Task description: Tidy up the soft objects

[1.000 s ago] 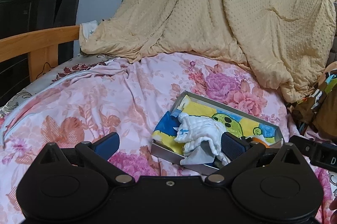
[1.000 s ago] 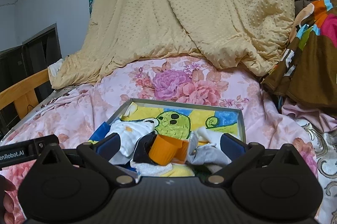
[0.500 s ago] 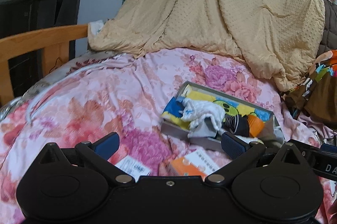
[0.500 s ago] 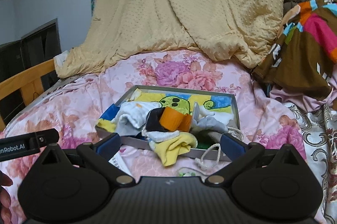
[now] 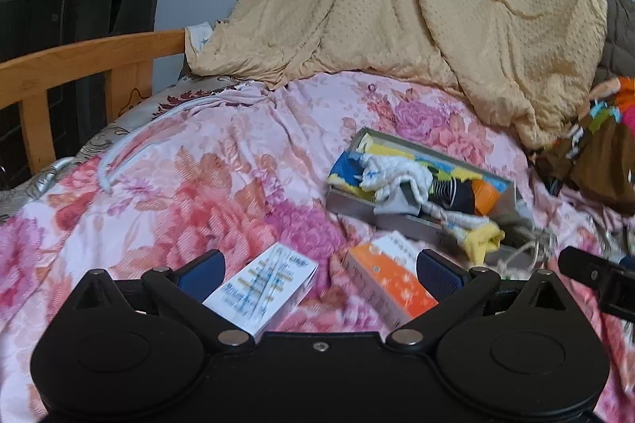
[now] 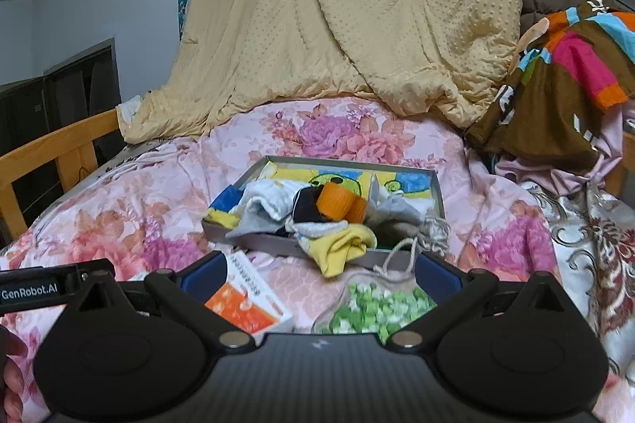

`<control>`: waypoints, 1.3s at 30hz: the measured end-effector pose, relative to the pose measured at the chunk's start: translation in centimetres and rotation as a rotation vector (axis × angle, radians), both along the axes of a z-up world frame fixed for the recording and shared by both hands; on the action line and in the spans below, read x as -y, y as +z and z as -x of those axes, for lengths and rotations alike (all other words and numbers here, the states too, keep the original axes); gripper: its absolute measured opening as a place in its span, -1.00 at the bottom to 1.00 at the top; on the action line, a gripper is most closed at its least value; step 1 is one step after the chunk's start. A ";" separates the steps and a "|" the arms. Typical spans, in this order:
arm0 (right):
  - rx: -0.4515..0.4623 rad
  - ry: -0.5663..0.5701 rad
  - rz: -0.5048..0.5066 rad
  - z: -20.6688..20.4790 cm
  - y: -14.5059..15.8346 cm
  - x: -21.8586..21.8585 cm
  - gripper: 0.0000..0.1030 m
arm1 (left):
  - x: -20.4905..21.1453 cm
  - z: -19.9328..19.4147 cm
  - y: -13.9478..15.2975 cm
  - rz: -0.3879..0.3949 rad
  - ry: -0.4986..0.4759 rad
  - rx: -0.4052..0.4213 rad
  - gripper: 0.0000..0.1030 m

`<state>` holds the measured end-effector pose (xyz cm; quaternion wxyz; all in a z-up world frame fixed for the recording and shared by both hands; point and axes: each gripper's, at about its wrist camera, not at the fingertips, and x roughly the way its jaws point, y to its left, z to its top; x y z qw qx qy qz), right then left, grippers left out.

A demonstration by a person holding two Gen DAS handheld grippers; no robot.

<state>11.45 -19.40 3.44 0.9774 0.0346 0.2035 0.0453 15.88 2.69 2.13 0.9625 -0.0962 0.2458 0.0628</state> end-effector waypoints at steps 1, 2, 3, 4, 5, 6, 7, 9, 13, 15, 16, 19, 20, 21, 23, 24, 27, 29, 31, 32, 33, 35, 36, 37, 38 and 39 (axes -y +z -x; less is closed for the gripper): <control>-0.001 -0.003 0.001 0.5 -0.1 -0.1 1.00 | 0.1 0.6 -0.1 -0.012 -0.002 -0.001 0.98; -0.002 -0.005 -0.001 0.9 -0.1 -0.1 1.00 | 0.1 1.0 -0.1 -0.020 -0.005 -0.003 0.98; -0.003 -0.009 -0.006 1.4 -0.1 -0.2 1.00 | 0.1 1.5 -0.1 -0.023 -0.006 -0.007 0.98; -0.004 -0.013 -0.012 1.8 -0.2 -0.1 1.00 | 0.1 1.9 -0.1 -0.022 -0.008 -0.012 0.98; -0.006 -0.015 -0.016 2.2 -0.2 -0.1 1.00 | 0.1 2.3 0.0 -0.017 -0.012 -0.016 0.98; -0.007 -0.016 -0.016 2.6 -0.3 -0.1 1.00 | 0.1 2.8 0.1 -0.012 -0.011 -0.010 0.98; -0.005 -0.018 -0.015 2.9 -0.3 -0.1 1.00 | 0.0 3.2 0.2 -0.006 -0.004 0.001 0.98; 0.000 -0.021 -0.009 3.6 -0.4 -0.2 1.00 | -0.1 3.9 0.5 0.003 0.001 0.016 0.98; 0.007 -0.025 -0.014 4.4 -0.4 -0.1 1.00 | 0.0 5.0 0.8 -0.003 0.007 0.036 0.98; 0.009 -0.033 -0.011 4.9 -0.5 -0.2 1.00 | 0.1 5.4 0.7 -0.006 0.011 0.039 0.98; 0.009 -0.035 -0.007 5.1 -0.5 -0.2 1.00 | 0.1 5.6 0.7 -0.006 0.014 0.038 0.98; 0.007 -0.040 0.001 5.7 -0.7 -0.4 1.00 | 0.1 6.2 0.5 -0.001 0.024 0.033 0.98; 0.006 -0.042 0.000 5.9 -0.7 -0.4 1.00 | 0.1 6.4 0.4 0.001 0.026 0.031 0.98; 0.004 -0.044 0.000 6.1 -0.8 -0.5 1.00 | 0.1 6.5 0.3 0.002 0.027 0.026 0.98; -0.002 -0.046 -0.002 6.4 -1.0 -0.5 1.00 | 0.2 6.8 0.0 0.005 0.032 0.014 0.98; -0.007 -0.046 -0.001 6.6 -1.1 -0.5 1.00 | 0.2 7.0 -0.1 0.005 0.034 0.008 0.98; -0.022 -0.048 -0.002 7.0 -1.5 -0.5 1.00 | 0.2 7.3 -0.5 0.000 0.046 -0.008 0.98; -0.025 -0.049 0.003 7.2 -1.6 -0.6 1.00 | 0.2 7.5 -0.6 -0.001 0.052 -0.015 0.98; -0.026 -0.052 0.007 7.4 -1.6 -0.7 1.00 | 0.1 7.6 -0.6 -0.001 0.058 -0.016 0.98; -0.026 -0.053 0.007 7.6 -1.7 -0.8 1.00 | 0.1 7.7 -0.6 -0.001 0.060 -0.017 0.98; -0.027 -0.054 0.007 7.7 -1.7 -0.8 1.00 | 0.1 7.9 -0.7 -0.002 0.063 -0.018 0.98; -0.030 -0.055 0.007 7.9 -1.8 -0.8 1.00 | 0.1 8.1 -0.8 -0.006 0.068 -0.024 0.98; -0.031 -0.056 0.007 8.0 -1.8 -0.8 1.00 | 0.2 8.2 -1.0 -0.009 0.068 -0.030 0.98; -0.033 -0.058 0.006 8.1 -1.9 -0.8 1.00 | 0.2 8.4 -1.1 -0.012 0.067 -0.035 0.98; -0.037 -0.059 0.005 8.1 -1.9 -0.8 1.00 | 0.3 8.5 -1.2 -0.016 0.068 -0.038 0.98; -0.040 -0.060 0.004 8.2 -1.9 -0.8 1.00 | 0.3 8.6 -1.2 -0.020 0.069 -0.038 0.98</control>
